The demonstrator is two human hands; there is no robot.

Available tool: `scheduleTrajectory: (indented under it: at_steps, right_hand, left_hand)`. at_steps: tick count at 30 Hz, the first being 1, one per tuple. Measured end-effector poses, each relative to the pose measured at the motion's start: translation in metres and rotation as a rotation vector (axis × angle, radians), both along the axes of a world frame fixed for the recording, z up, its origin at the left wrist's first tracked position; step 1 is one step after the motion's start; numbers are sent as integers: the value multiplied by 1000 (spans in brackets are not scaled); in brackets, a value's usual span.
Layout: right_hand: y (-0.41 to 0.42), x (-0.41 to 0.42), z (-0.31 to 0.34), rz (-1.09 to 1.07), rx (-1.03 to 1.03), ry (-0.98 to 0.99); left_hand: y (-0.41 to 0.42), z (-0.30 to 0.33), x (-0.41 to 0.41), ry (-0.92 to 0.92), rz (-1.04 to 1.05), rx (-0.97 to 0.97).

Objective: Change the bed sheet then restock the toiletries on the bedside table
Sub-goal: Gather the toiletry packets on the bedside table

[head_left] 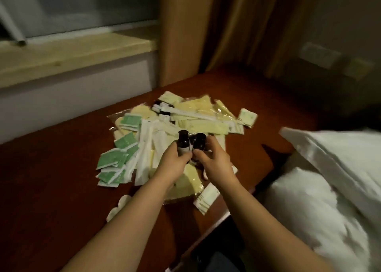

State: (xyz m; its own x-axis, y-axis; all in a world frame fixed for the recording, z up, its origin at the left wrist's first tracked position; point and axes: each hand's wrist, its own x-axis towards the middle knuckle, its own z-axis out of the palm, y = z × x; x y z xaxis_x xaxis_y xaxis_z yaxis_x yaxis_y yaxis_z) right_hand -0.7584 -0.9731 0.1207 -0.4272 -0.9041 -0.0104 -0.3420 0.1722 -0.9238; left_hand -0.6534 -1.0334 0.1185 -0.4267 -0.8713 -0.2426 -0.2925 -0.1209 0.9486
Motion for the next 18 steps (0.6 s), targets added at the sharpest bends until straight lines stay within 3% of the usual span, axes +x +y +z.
scheduleTrajectory:
  at_steps: [10, 18]
  right_hand:
    - [199, 1, 38, -640, -55, -12]
    - [433, 7, 73, -1062, -96, 92]
  left_hand:
    - [155, 28, -42, 144, -462, -66]
    - [360, 60, -85, 353, -894, -75]
